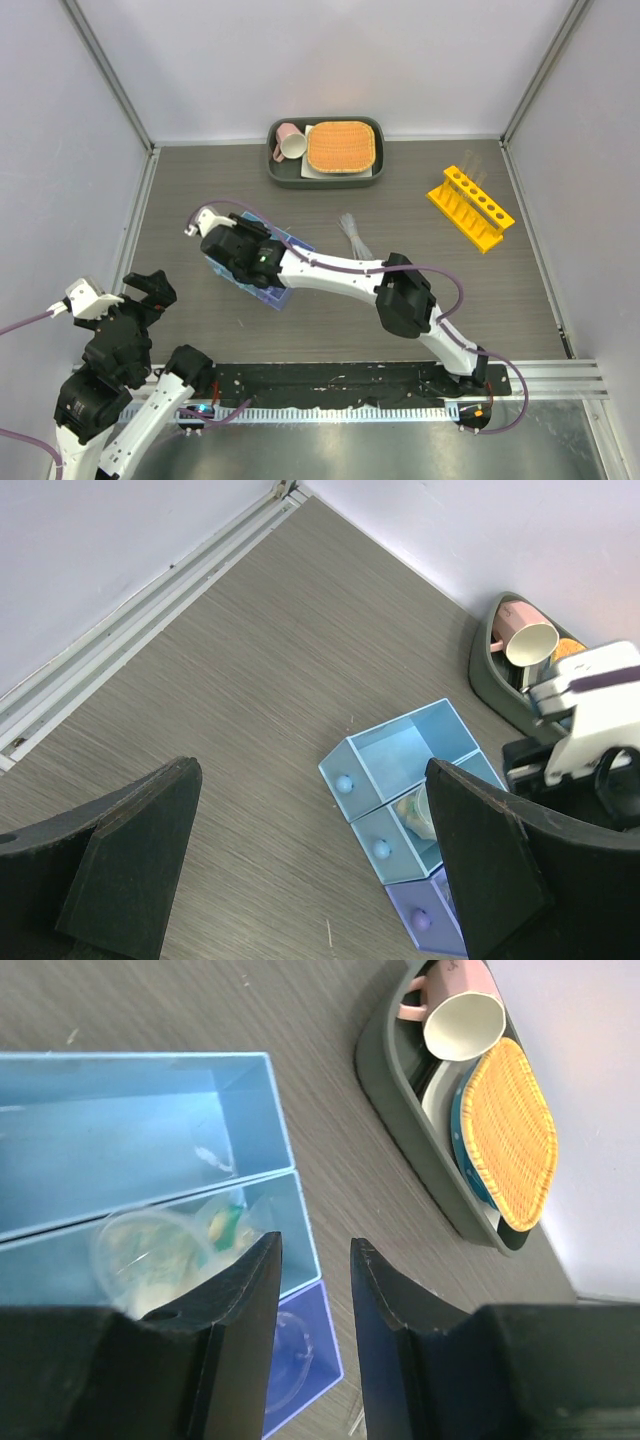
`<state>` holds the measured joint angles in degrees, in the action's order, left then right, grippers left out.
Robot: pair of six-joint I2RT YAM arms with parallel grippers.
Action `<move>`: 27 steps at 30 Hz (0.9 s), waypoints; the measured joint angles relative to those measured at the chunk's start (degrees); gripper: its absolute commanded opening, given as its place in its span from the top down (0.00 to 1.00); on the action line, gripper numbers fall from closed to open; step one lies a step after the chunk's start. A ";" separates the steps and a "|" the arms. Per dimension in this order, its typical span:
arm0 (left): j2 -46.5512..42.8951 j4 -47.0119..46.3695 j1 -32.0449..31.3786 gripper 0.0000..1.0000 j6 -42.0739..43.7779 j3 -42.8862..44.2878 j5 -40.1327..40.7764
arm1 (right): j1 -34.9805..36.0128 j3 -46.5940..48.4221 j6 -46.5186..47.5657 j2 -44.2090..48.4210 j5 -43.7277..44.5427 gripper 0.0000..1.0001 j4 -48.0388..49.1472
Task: Organize the chemistry lab equipment
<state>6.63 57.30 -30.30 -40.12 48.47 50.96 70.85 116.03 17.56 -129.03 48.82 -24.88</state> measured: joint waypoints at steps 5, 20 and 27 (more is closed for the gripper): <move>0.00 0.00 0.00 0.00 0.00 0.00 0.00 | -3.17 2.19 -1.86 -0.17 -1.20 0.61 -0.52; 0.00 0.00 0.00 0.00 0.00 0.00 0.00 | -3.82 4.74 -5.88 -5.81 -6.27 0.61 -5.35; 0.00 0.00 0.00 0.00 0.00 0.00 -0.02 | -3.80 4.72 -7.78 -5.95 -10.03 0.61 -8.11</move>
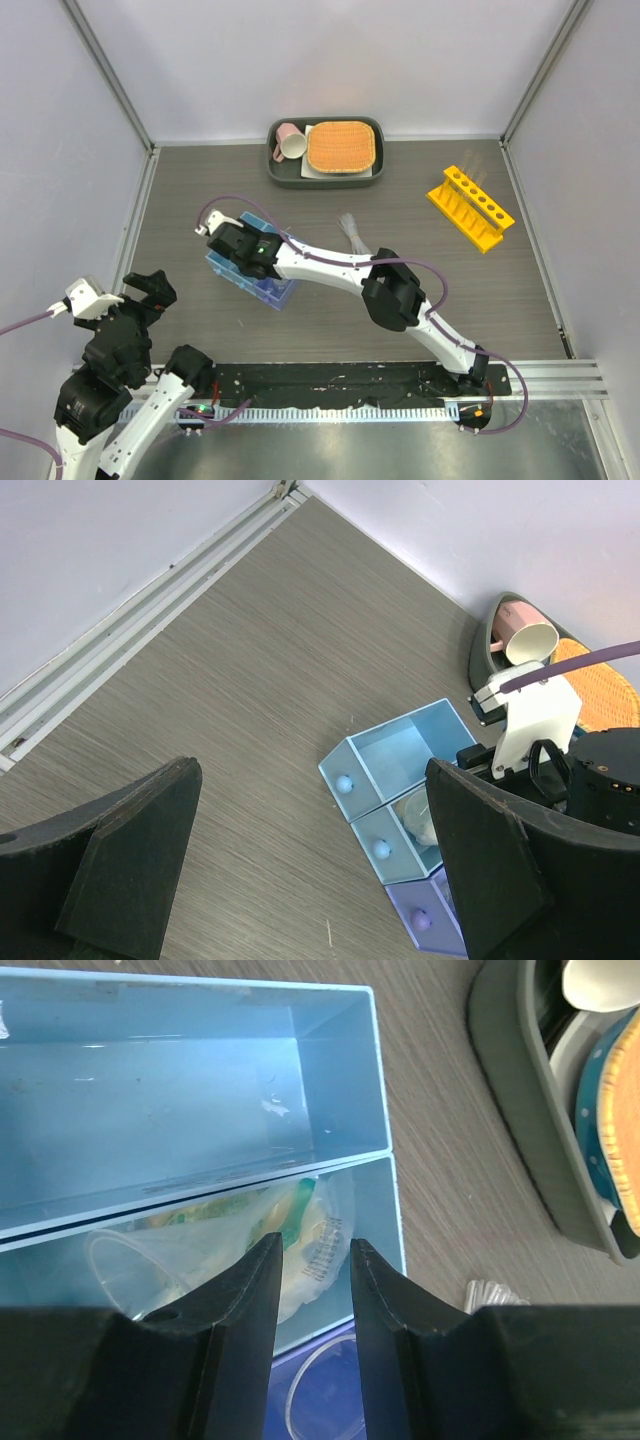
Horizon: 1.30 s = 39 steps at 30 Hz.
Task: Organize the chemistry lab equipment
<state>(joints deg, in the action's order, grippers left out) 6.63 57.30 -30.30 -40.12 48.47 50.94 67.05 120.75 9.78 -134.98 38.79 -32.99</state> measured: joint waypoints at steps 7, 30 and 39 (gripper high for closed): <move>0.00 0.00 0.00 0.00 0.00 0.00 0.00 | 1.36 -0.87 -1.38 -0.07 -3.28 0.61 -1.81; 0.00 0.00 0.00 0.00 0.00 0.00 0.00 | 5.51 -0.09 -2.71 0.76 5.11 0.59 -4.33; 0.00 0.00 0.00 0.00 0.04 0.00 -0.22 | -2.67 -0.44 -9.55 11.37 3.93 0.49 -7.74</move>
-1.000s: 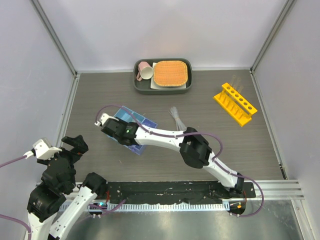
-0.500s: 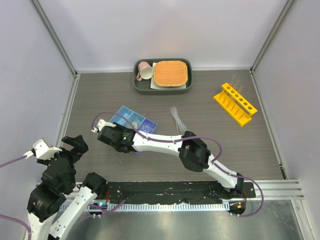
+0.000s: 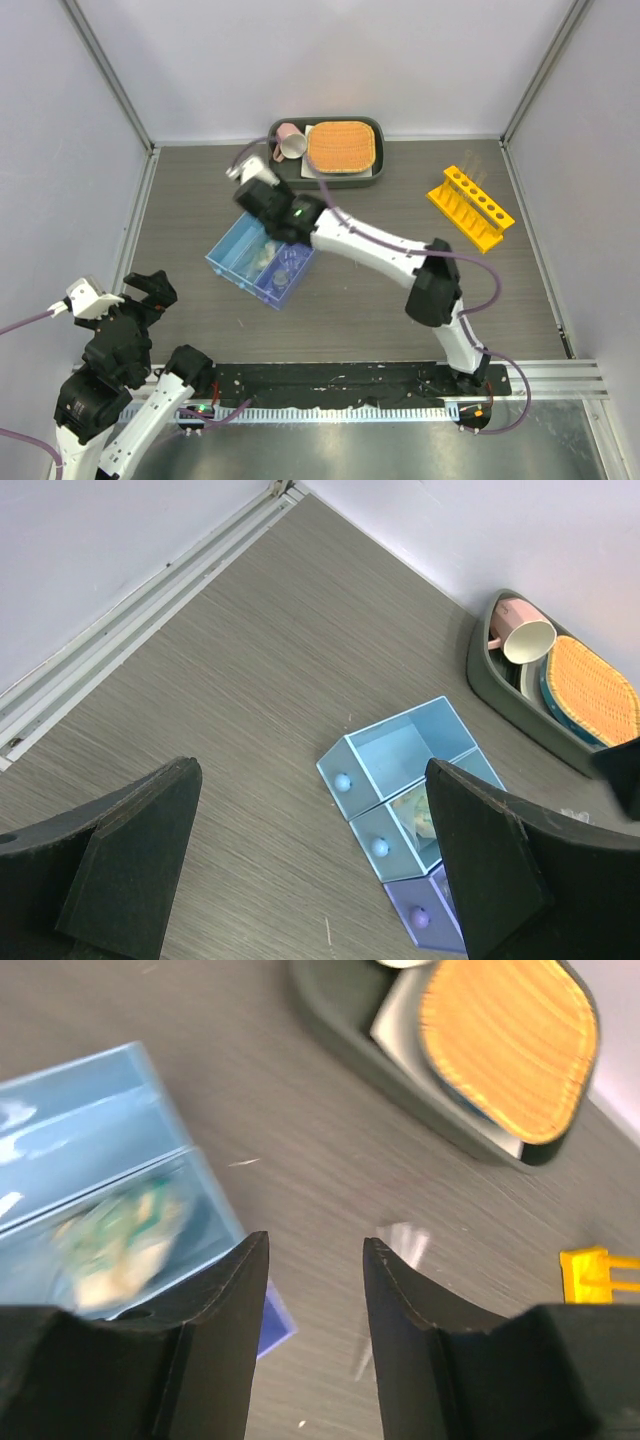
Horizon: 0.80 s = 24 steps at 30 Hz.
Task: Organize the chemistry lab equipment
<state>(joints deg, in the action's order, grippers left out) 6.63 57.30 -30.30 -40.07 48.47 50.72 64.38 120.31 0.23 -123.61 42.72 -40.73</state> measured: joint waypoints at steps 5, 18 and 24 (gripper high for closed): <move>0.00 -0.26 0.00 0.00 0.68 -0.02 -1.68 | -13.11 -3.76 -5.92 8.79 -5.38 0.44 -1.95; 1.62 -1.31 0.00 0.00 2.69 -0.07 -4.35 | -22.58 -22.69 -10.01 11.72 -19.52 0.30 -6.27; 1.62 -1.33 0.00 0.00 2.91 -0.07 -4.46 | -25.66 -28.65 -10.78 11.72 -24.13 0.29 -4.50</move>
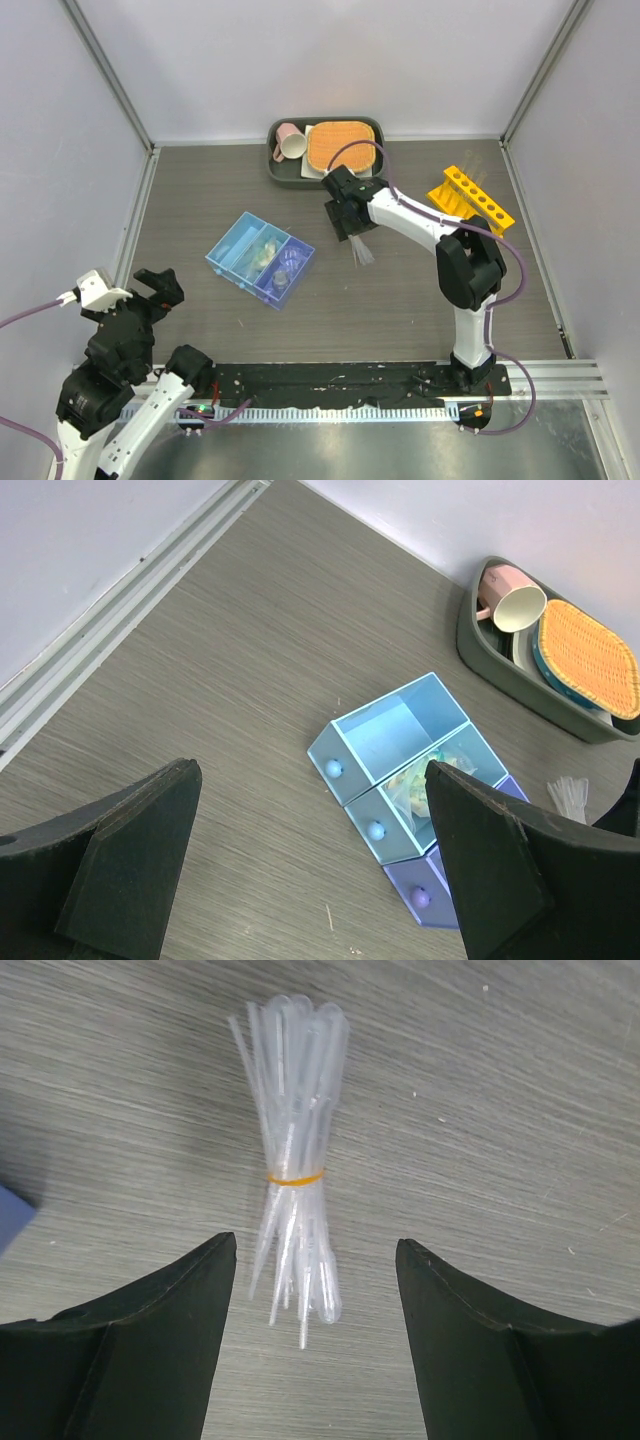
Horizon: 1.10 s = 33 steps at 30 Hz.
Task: Organize the chemistry lab equipment
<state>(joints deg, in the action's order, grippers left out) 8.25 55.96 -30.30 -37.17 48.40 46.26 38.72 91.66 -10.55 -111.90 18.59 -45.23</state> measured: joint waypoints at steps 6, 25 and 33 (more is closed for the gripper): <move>0.00 0.00 0.00 0.00 0.11 0.00 -0.02 | -2.19 -3.72 -0.44 0.00 -2.36 0.29 2.82; 1.66 0.00 0.00 0.00 0.13 0.00 -0.13 | -4.50 -5.42 -0.85 -4.70 -9.33 0.51 9.64; 5.31 -0.83 0.00 0.00 0.79 -0.02 -1.81 | -5.22 -5.40 -1.03 -5.88 -10.40 0.92 10.60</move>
<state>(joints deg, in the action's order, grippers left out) 13.56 55.13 -30.30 -36.38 48.38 44.45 33.50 86.26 -11.57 -117.78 8.19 -34.63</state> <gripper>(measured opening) 0.996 0.176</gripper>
